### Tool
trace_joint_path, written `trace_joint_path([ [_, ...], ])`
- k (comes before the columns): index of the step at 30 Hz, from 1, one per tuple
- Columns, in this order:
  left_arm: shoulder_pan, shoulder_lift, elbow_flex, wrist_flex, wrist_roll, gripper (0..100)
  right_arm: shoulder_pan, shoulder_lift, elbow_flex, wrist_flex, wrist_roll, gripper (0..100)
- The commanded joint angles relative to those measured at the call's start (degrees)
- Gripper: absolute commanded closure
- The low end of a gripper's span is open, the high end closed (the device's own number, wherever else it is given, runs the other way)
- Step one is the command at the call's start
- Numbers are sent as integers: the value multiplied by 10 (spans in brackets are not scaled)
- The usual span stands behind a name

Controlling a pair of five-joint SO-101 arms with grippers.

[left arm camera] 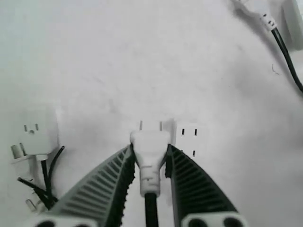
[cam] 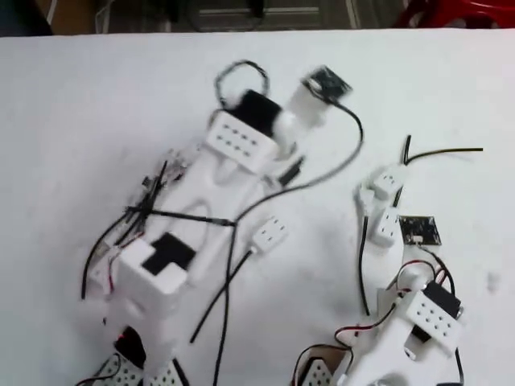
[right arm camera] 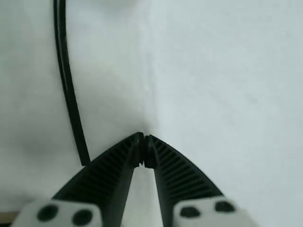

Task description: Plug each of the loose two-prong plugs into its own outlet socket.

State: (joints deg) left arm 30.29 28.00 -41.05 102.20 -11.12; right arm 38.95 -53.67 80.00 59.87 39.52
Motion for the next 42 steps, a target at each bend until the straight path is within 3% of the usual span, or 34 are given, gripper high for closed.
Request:
trace_joint_path([
  [1, 21, 7, 18, 3, -3, 975, 14, -8, -3, -7, 6, 981],
  [18, 22, 15, 101, 0, -2, 975, -5, -8, 3, -9, 6, 981],
  [24, 22, 15, 107, 0, 67, 975, -5, -8, 3, -9, 6, 981],
  [42, 68, 15, 157, -50, 69, 975, -5, -8, 3, -9, 6, 981],
])
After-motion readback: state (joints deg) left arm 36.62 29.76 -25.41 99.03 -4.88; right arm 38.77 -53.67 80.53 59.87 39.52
